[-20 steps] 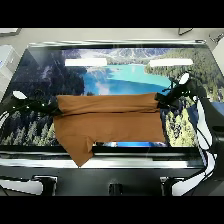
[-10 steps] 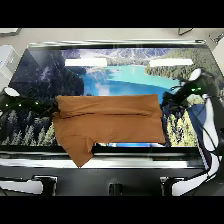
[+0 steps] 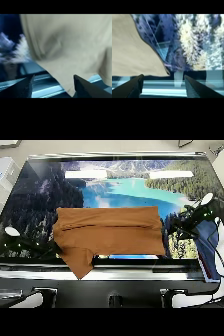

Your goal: Fold the clothes and pants, and hang the long-sleeved shirts on hangers.

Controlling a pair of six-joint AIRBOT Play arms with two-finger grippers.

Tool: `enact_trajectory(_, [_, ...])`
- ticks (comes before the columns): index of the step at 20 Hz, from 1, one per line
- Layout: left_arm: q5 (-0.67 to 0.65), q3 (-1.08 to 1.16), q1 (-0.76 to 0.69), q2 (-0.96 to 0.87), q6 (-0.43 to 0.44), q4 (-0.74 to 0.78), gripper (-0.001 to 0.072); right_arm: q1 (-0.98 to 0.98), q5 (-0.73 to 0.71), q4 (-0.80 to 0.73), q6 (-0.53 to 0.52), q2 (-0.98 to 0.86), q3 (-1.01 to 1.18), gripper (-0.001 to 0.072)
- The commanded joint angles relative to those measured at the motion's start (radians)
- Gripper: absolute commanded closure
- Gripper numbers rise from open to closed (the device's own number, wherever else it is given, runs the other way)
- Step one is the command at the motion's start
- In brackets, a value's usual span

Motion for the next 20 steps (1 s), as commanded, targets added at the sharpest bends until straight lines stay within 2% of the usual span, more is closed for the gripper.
enact_trajectory(1, [0.063, -0.139, -0.002, 0.063, 0.039, -0.072, 0.0196, -0.004, -0.011, 0.005, -0.01, 0.026, -0.062, 0.011])
enact_trajectory(4, [0.109, -0.168, -0.035, 0.044, 0.038, -0.088, 0.0197, -0.004, -0.006, 0.008, -0.01, 0.028, -0.062, 0.0111])
enact_trajectory(7, [0.213, -0.18, -0.109, 0.028, 0.01, -0.127, 0.0247, -0.004, 0.0, 0.008, -0.011, 0.028, -0.062, 0.0112])
enact_trajectory(9, [0.289, -0.18, -0.155, 0.026, -0.045, -0.127, 0.0464, -0.004, 0.002, 0.007, -0.014, 0.028, -0.068, 0.0113])
enact_trajectory(10, [0.295, -0.179, -0.165, 0.027, -0.04, -0.127, 0.0617, -0.004, -0.001, 0.005, -0.018, 0.028, -0.083, 0.0113])
enact_trajectory(11, [0.286, -0.179, -0.166, 0.028, -0.016, -0.127, 0.0684, -0.004, -0.008, 0.001, -0.018, 0.028, -0.108, 0.0113])
enact_trajectory(16, [0.222, -0.172, -0.13, 0.066, 0.02, -0.097, 0.0685, -0.004, -0.152, 0.062, -0.049, 0.028, -0.327, 0.0108])
enact_trajectory(20, [0.208, -0.172, -0.103, 0.114, 0.02, -0.082, 0.0685, -0.004, -0.243, 0.151, -0.062, 0.027, -0.362, 0.0125])
